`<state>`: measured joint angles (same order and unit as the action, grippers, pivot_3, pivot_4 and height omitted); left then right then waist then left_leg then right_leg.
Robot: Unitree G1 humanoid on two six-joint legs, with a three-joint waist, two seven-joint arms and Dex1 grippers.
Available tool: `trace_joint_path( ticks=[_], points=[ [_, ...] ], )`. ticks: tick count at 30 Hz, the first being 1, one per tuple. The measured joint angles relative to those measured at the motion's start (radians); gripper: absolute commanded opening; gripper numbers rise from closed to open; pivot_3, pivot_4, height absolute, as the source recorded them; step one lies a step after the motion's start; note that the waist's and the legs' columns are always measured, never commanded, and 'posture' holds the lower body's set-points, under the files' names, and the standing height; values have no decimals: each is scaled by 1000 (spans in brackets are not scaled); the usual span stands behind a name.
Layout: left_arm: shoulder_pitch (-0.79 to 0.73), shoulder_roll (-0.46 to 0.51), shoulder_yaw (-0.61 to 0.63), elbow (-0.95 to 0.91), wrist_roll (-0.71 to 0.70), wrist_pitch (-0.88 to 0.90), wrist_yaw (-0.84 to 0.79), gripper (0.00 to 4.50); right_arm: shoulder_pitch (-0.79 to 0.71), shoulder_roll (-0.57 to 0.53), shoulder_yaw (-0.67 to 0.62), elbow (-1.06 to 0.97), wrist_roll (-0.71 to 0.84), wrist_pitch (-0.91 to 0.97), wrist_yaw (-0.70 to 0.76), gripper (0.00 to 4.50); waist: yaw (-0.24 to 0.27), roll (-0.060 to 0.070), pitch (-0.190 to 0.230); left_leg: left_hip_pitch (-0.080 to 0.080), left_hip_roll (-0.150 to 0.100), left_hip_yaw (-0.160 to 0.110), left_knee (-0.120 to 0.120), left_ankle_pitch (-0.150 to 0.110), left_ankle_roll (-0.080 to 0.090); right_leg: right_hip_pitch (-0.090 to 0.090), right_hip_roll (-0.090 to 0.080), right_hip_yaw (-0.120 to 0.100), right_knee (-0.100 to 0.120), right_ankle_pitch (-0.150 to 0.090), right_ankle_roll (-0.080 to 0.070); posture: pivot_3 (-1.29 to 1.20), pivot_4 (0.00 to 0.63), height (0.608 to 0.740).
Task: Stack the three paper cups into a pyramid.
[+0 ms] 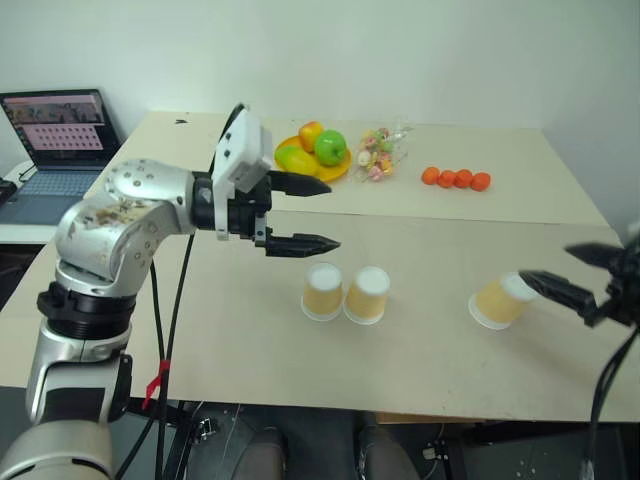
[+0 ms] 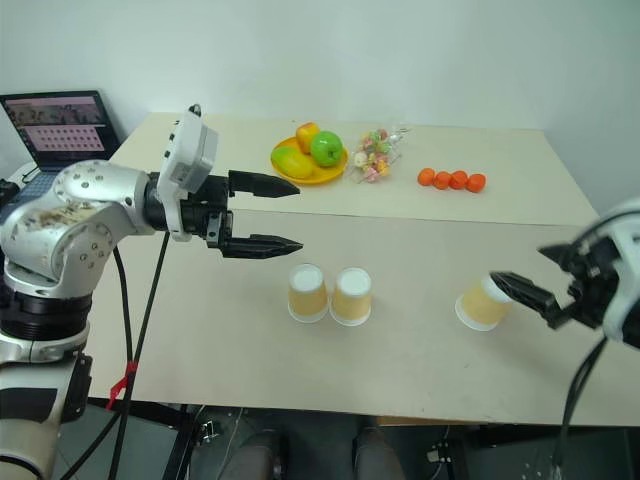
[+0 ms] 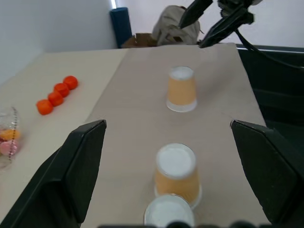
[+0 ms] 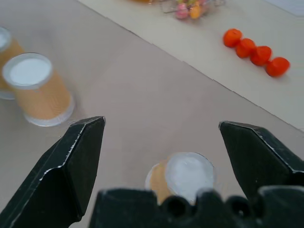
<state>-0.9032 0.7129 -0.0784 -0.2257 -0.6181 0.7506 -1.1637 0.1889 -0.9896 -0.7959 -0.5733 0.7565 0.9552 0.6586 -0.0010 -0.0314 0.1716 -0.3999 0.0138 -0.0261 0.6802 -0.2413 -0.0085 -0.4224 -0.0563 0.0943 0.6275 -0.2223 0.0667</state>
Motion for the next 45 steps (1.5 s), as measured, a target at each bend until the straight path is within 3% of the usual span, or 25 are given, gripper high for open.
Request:
trace_joint_path(
  ticks=[6, 11, 15, 22, 43, 45],
  points=[
    [-5, 9, -34, -11, -30, 42, -56, 4456, 150, 216, 19, 25, -137, -180, 6, 4500, -22, 1, 0, 2, 1, 1, 0, 0, 0, 0, 1, 2, 2, 0, 0, 0, 150, 734],
    [-102, 4, -70, 32, 25, -7, -76, 4456, 139, 279, 110, 47, -201, -274, -17, 4500, -42, 1, 0, 7, 1, 1, -1, 1, -1, 3, 1, 3, 3, 1, -1, 0, 150, 734],
    [-134, -32, -76, 63, 42, -13, -54, 4456, 40, 313, 202, 83, -234, -311, -60, 4500, -47, 1, 0, 8, 1, 2, -2, 1, -1, 3, 2, 4, 3, 0, -1, 0, 150, 734],
    [-110, 9, -94, 42, 41, 16, -74, 4456, -70, 327, 317, 165, -285, -361, -91, 4500, -42, 1, 0, 5, 1, 1, -2, 1, -1, 0, 2, 3, 4, 0, -2, 0, 150, 734],
    [-50, 119, -98, -29, 69, 27, -74, 4456, -183, 307, 365, 323, -342, -429, -49, 4500, -44, 2, 0, 5, 1, 1, -2, 1, -1, 1, 2, 3, 4, 0, -2, 0, 150, 734],
    [-21, 135, -98, -38, 78, 27, -75, 4500, -199, 305, 381, 352, -347, -432, -45, 3968, -45, 2, 0, 5, 1, 1, -2, 1, -1, 0, 2, 3, 4, 0, -2, 0, 150, 734]
  ],
)
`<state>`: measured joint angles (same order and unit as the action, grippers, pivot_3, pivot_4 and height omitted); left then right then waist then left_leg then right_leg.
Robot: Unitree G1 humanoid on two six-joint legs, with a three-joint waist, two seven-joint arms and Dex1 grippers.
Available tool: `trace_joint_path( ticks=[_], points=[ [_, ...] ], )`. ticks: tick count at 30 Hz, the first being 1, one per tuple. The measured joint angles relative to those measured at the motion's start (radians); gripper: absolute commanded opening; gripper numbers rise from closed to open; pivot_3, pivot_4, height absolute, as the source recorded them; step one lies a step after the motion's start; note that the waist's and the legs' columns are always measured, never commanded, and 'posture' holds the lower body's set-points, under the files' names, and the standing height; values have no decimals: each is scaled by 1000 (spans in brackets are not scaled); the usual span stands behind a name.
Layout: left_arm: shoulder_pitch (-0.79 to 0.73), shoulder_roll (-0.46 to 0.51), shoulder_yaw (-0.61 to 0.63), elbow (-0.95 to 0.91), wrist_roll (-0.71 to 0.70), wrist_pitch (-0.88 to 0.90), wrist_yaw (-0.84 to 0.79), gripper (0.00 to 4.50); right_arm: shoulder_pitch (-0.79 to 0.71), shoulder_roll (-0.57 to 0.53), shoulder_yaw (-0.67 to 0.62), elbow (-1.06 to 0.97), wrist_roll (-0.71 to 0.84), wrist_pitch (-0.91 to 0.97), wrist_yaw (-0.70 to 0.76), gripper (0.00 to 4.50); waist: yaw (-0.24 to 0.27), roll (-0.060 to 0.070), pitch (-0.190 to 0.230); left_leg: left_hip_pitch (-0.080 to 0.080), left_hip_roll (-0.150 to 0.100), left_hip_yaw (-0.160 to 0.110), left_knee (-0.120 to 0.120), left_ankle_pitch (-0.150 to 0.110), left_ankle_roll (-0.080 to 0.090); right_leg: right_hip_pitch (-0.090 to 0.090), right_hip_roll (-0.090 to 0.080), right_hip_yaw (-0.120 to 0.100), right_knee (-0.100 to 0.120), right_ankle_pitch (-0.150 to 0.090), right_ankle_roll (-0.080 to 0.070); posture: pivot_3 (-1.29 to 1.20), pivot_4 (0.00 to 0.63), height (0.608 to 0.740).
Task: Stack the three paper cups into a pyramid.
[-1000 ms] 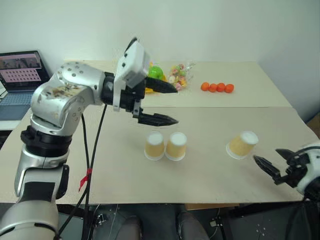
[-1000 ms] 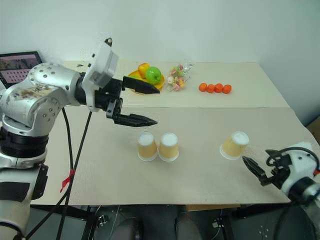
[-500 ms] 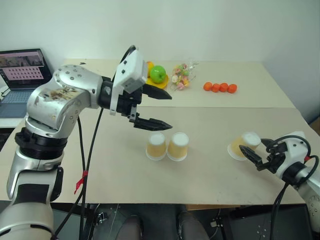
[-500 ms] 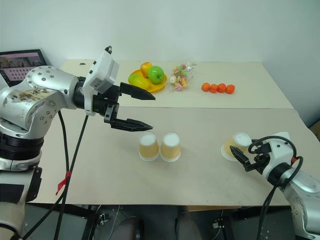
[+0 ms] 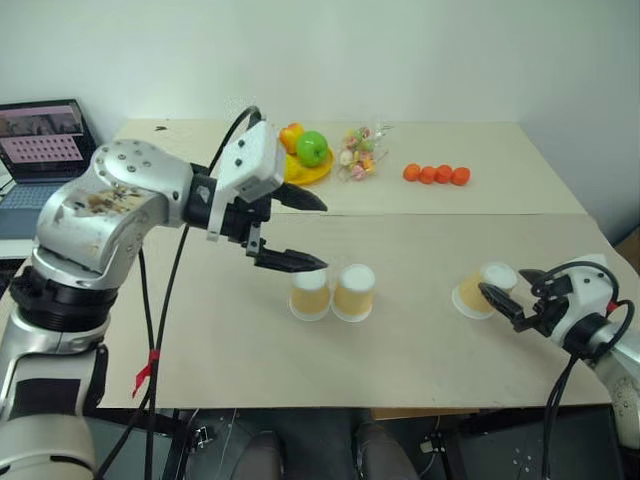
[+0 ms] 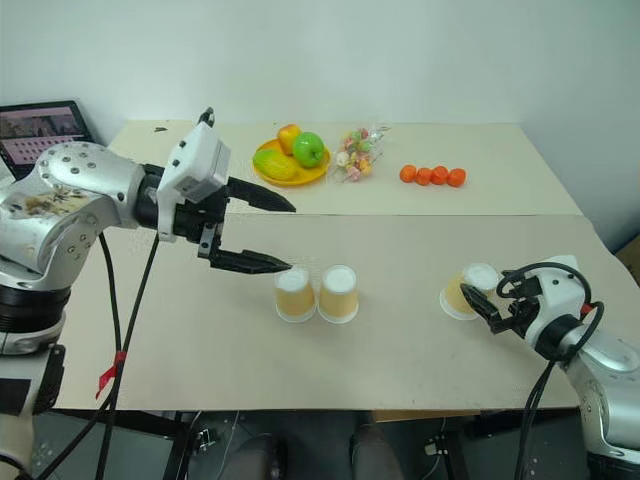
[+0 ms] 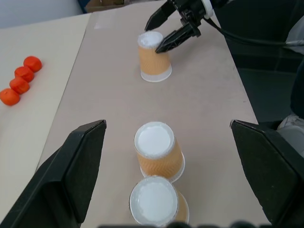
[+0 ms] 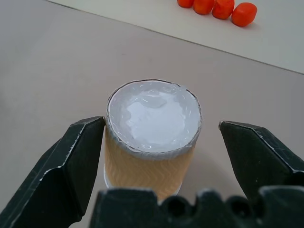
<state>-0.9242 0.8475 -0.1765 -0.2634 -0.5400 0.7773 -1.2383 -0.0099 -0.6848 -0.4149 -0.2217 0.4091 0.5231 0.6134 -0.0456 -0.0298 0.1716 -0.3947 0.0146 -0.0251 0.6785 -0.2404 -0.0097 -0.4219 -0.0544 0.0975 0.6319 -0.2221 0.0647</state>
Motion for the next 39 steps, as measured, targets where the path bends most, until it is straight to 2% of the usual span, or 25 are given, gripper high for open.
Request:
trace_joint_path(
  ticks=[1, 3, 5, 13, 18, 22, 26, 28, 34, 39],
  points=[
    [5, 4, 0, 0, 4, 0, 1, 4500, -11, 0, 9, 12, -3, -1, 3, 3791, 1, 0, 0, 0, 0, 0, 0, 0, 0, 0, 0, 0, 0, 0, 0, 0, 150, 734],
    [5, 8, 0, -4, 7, 0, 2, 4500, -26, 0, 21, 27, -7, -6, 13, 3095, 2, 0, 0, 0, 0, 0, 0, 0, 0, 0, 0, 0, 0, 0, 0, 0, 150, 734],
    [5, 9, 0, -6, 9, 0, 2, 4500, -37, 0, 29, 38, -13, -13, 17, 2684, 2, 0, 0, 0, 0, 0, 0, 0, 0, 0, 0, 0, 0, 0, 0, 0, 150, 734],
    [10, 32, 0, -8, 9, 11, 1, 4500, -60, -19, 48, 50, -22, -21, 29, 2665, 2, 0, 0, -1, 0, 0, 0, 0, 0, 0, 0, 0, 0, 0, 0, 0, 150, 734],
    [94, 83, 28, 2, 10, 5, 0, 4500, -147, -108, 50, 8, 8, 81, 36, 2665, -8, 1, 1, 1, 0, 1, 0, 0, 0, 0, 0, 1, 1, 0, 0, 0, 150, 734],
    [309, 151, 90, -6, 20, -54, -33, 4500, -296, -252, 76, -37, 40, 250, 45, 2665, -20, 4, 2, 2, 1, 1, -1, 0, 0, -1, 0, 1, 1, 2, -5, 0, 150, 734],
    [484, 173, 168, -58, -12, -83, -51, 4500, -492, -289, 121, -63, 140, 370, 103, 2665, -18, 1, 4, 0, 2, 0, -1, 0, 0, -1, 0, -1, 0, 2, -6, 0, 150, 734],
    [516, 171, 190, -75, -12, -102, -39, 4500, -572, -309, 150, -73, 179, 412, 128, 2665, -15, 1, 5, 0, 2, -1, -1, 0, 0, -1, 0, -2, 0, 2, -7, 0, 150, 734],
    [613, 151, 190, -118, 50, -162, 48, 4500, -846, -279, 266, 19, 285, 605, 179, 2665, 0, 0, 5, -2, 1, 0, -1, 0, 0, -3, 0, -2, -1, 4, -9, 0, 150, 734],
    [605, 106, 180, -121, 67, -188, 91, 4500, -934, -204, 383, -3, 320, 644, 209, 2665, 2, 0, 5, -4, 2, -1, -1, 0, 0, -4, 0, -3, -1, 4, -9, 0, 150, 734]
  ],
)
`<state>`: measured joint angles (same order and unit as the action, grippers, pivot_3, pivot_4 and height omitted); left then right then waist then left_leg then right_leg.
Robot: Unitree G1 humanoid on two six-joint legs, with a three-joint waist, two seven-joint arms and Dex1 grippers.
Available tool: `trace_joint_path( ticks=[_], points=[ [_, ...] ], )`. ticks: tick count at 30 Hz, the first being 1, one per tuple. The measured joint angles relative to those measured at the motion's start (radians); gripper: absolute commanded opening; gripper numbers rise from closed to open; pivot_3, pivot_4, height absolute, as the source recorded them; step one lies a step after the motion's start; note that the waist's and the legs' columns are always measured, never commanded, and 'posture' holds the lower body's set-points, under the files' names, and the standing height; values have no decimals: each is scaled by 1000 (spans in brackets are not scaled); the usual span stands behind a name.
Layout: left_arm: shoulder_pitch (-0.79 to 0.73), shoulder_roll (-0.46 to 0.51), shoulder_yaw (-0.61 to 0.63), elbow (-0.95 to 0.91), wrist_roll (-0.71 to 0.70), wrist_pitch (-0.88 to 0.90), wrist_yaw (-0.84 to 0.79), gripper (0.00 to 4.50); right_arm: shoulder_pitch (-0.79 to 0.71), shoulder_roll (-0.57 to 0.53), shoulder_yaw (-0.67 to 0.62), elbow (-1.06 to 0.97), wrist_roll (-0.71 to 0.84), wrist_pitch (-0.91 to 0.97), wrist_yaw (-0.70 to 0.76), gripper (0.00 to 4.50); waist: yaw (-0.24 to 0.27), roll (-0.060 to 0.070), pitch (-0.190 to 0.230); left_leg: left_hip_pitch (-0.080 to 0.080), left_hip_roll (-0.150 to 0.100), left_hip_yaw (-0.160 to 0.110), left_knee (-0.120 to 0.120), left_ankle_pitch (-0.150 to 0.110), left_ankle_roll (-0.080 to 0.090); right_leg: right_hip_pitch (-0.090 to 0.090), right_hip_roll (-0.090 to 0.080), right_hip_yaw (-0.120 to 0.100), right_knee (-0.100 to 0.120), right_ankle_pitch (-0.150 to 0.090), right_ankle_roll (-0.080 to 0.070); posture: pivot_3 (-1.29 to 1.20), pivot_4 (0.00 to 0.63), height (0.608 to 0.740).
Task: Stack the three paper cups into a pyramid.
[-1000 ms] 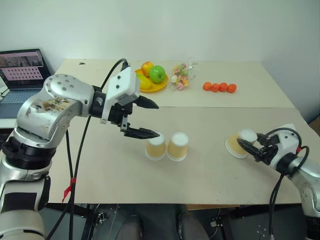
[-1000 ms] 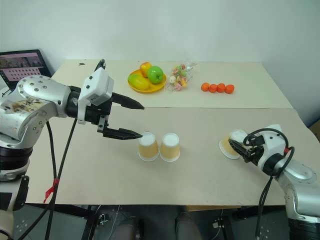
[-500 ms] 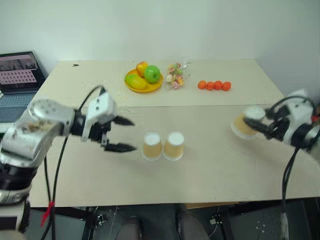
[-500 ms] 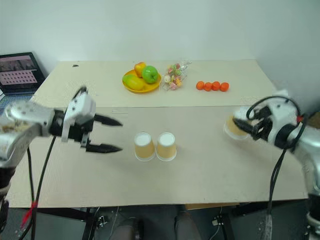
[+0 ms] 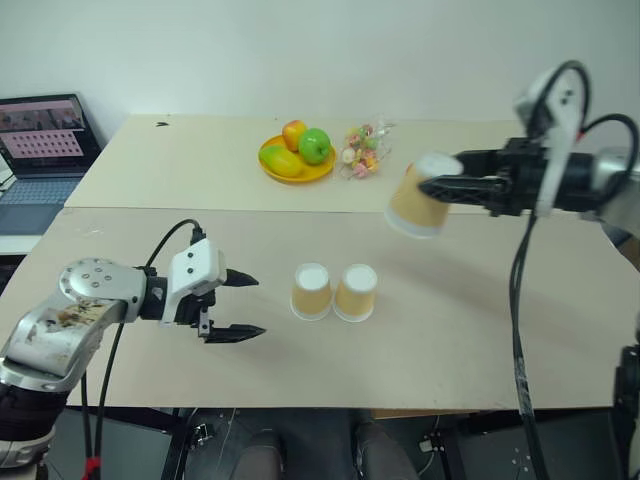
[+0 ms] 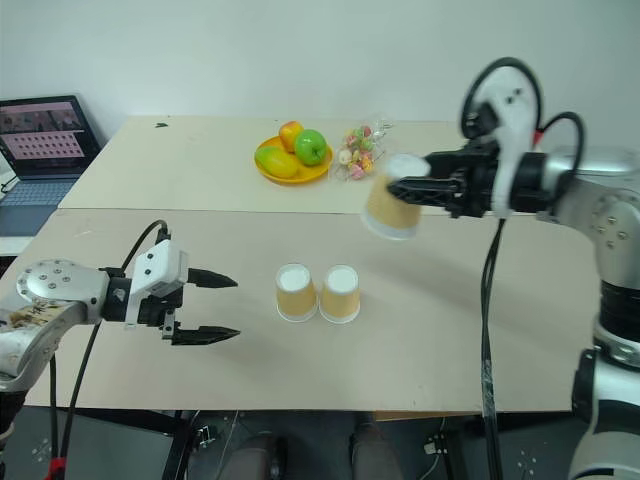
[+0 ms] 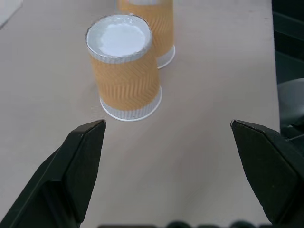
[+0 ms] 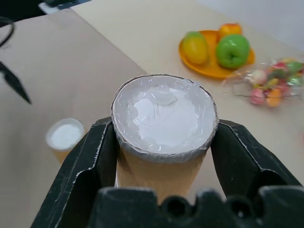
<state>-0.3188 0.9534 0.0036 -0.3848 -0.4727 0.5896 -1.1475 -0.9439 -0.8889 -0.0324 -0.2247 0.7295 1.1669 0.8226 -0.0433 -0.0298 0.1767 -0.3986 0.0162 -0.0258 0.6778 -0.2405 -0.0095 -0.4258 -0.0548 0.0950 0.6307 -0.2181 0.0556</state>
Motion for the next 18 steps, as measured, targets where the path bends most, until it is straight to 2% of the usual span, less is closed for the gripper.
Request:
trace_joint_path(
  ticks=[8, 14, 18],
  points=[
    [-41, -16, -61, -1, 32, -19, 0, 4500, -30, 87, 137, -76, -17, -2, -11, 2665, 1, 0, 0, -1, -1, -1, 0, 0, 0, -1, -1, -1, 1, 0, 0, 0, 150, 734],
    [-70, -33, -71, 14, 51, -36, 0, 4500, -45, 123, 152, -76, -42, -2, -22, 2665, 0, 0, 0, -1, -1, -1, 0, 0, 0, -1, 0, -1, 1, 0, 0, 0, 150, 734],
    [-83, -51, -87, 46, 79, -48, 12, 4500, -55, 186, 150, -76, -41, 1, -59, 2665, -3, 0, 0, -1, 0, -1, 0, 0, 0, -1, 0, -1, 2, 0, -1, 0, 150, 734]
  ],
)
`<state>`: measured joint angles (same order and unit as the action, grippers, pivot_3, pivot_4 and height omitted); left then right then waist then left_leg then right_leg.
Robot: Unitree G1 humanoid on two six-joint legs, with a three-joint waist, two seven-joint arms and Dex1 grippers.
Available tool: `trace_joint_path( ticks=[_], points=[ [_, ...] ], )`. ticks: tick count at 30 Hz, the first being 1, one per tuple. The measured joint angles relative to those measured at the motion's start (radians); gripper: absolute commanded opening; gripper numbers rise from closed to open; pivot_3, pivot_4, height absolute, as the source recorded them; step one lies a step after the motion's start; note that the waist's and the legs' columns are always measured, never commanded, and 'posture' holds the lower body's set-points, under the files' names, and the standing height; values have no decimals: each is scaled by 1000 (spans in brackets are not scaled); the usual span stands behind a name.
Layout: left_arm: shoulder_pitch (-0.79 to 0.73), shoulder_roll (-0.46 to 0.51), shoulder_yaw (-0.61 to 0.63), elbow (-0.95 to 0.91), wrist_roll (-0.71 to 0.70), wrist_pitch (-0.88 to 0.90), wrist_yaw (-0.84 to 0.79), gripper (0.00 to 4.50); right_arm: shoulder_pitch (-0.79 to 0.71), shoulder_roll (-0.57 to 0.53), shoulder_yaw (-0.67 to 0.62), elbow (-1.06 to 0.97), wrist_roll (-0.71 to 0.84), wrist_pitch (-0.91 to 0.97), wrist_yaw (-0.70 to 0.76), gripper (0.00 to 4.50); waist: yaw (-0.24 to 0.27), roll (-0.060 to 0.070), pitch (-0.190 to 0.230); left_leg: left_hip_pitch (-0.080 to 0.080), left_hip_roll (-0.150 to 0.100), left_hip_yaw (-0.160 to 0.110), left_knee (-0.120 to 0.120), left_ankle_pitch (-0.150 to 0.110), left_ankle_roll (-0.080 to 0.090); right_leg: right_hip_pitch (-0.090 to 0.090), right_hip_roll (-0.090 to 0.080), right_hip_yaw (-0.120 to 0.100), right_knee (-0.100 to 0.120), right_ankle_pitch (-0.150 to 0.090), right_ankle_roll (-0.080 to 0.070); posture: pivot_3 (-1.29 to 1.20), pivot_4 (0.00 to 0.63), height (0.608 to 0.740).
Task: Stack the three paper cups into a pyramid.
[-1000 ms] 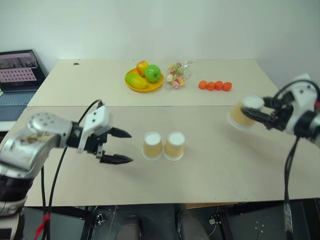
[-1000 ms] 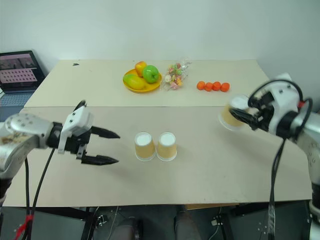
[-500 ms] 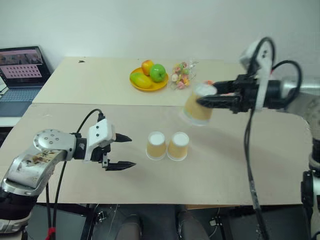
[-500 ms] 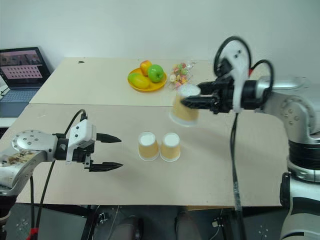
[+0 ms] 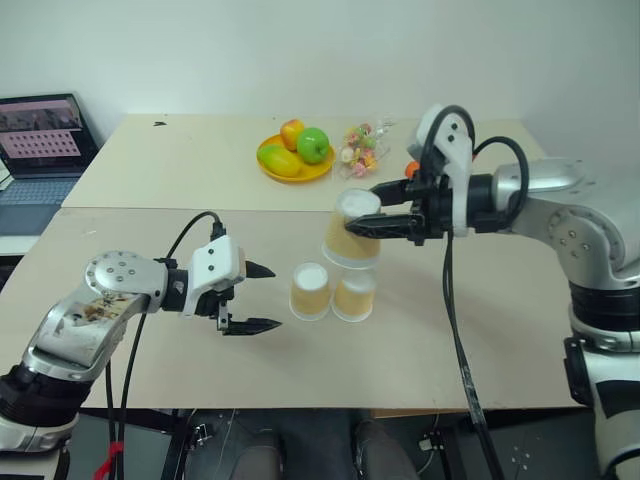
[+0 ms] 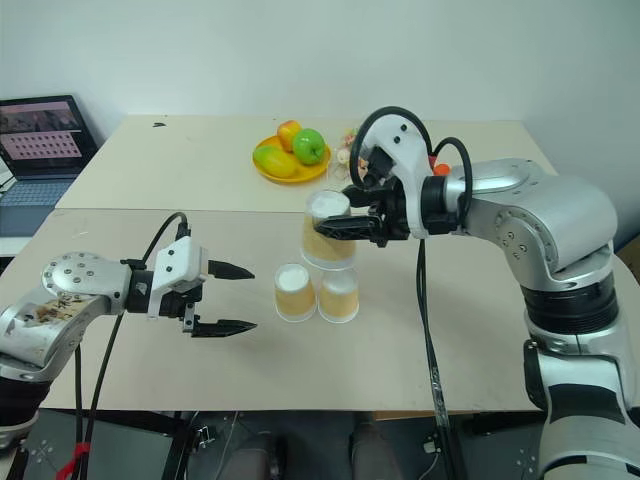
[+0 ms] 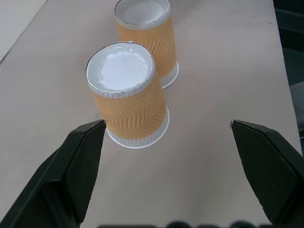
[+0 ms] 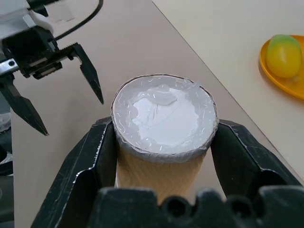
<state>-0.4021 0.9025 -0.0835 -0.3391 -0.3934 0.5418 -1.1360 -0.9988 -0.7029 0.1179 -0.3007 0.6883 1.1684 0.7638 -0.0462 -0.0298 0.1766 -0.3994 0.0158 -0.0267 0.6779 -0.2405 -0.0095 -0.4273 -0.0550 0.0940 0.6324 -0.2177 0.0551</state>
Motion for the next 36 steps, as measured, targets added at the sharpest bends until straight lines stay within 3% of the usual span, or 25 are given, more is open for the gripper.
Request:
trace_joint_path(
  ticks=[6, 30, 33, 35, 36],
  points=[
    [-32, -22, -18, 18, 19, -10, 10, 4500, 0, 57, -1, 0, 2, 20, -43, 2665, 2, 0, 0, -1, 0, -1, 0, 0, 0, 0, 0, 0, 0, 0, 0, 0, 150, 734],
    [-115, -33, -36, 115, 81, -39, -5, 4500, 155, 94, 5, -40, -41, -87, -46, 2665, 1, 0, 0, -1, 0, -1, 0, 0, 0, 0, 0, -1, 0, 0, 0, 0, 150, 734],
    [-118, -34, -38, 120, 82, -40, -6, 4500, 159, 95, 8, -43, -44, -88, -47, 3956, 1, 0, 0, -1, 0, -1, 0, 0, 0, 0, 0, -1, 0, 0, 0, 0, 150, 734],
    [-125, -38, -41, 124, 82, -40, -7, 4500, 159, 95, 8, -43, -46, -88, -47, 4424, 2, 0, 0, -1, 0, -1, 0, 0, 0, 0, 0, -1, 0, 0, 0, 0, 150, 734],
    [-132, -41, -43, 129, 83, -41, -7, 4500, 159, 95, 8, -44, -46, -88, -47, 4424, 2, 0, 0, -1, 0, -1, 0, 0, 0, 0, 0, -1, 0, 0, 0, 0, 150, 734]
  ],
)
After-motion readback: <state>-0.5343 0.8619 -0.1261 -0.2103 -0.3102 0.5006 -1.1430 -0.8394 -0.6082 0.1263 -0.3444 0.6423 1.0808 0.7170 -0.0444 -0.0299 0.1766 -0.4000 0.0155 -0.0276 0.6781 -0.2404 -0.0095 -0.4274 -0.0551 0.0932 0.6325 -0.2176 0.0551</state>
